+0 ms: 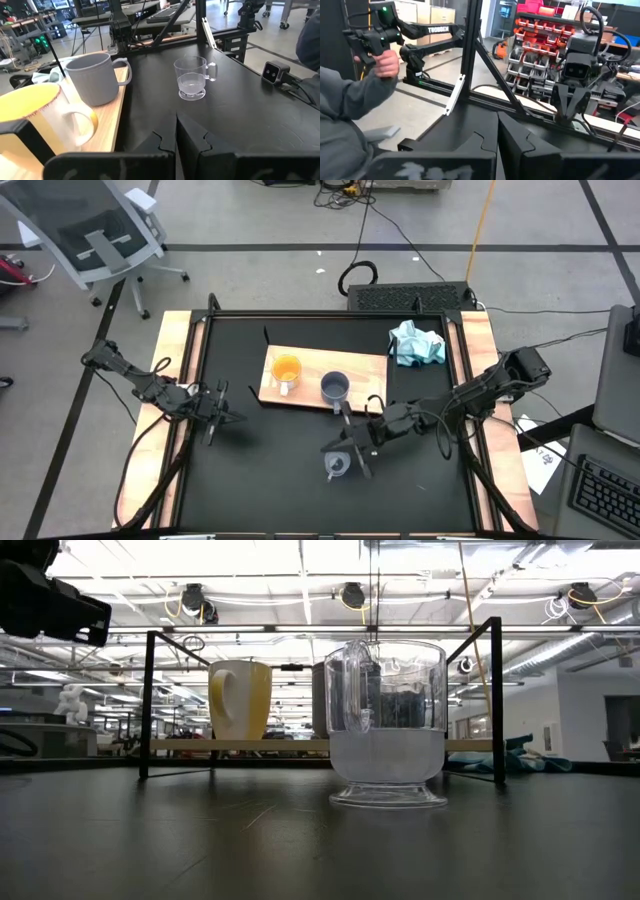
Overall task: Stack small to large cups/mugs on shelf
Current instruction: Put the transparent mug on the shelf
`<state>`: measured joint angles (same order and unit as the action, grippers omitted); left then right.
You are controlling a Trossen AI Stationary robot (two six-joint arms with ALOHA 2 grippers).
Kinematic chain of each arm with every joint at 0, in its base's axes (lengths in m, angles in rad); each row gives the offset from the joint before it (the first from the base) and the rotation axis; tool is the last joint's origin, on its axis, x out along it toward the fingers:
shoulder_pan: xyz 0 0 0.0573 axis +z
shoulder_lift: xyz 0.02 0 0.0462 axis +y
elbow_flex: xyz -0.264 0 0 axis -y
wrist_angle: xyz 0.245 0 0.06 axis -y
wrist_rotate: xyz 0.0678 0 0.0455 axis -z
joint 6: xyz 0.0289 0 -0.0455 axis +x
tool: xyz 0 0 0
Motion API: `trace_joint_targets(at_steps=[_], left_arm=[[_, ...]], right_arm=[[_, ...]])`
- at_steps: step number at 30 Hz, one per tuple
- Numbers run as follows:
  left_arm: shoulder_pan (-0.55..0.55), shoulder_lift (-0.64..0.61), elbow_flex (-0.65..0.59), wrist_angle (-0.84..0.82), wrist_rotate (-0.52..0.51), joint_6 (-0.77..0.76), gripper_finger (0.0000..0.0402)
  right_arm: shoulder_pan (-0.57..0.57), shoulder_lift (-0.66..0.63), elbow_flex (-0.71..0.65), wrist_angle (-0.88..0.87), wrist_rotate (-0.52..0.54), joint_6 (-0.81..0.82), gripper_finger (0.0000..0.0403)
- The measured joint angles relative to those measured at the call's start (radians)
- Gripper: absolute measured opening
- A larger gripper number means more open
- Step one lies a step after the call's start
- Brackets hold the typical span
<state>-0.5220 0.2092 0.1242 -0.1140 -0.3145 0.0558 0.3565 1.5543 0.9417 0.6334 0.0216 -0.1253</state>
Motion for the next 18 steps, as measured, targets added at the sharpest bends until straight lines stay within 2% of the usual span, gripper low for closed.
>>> trace_joint_targets(at_steps=[13,16,18], left_arm=[[0.0,0.0,0.0,-0.017,0.0,-0.013,0.001],[0.0,0.0,0.0,-0.017,0.0,-0.013,0.001],[0.0,0.0,0.0,-0.017,0.0,-0.013,0.001]], right_arm=[[-0.001,0.0,0.0,-0.051,-0.001,-0.038,0.0],[-0.006,0.0,0.004,-0.108,-0.001,-0.039,0.0],[-0.013,0.0,0.041,-0.212,-0.001,-0.016,0.0]])
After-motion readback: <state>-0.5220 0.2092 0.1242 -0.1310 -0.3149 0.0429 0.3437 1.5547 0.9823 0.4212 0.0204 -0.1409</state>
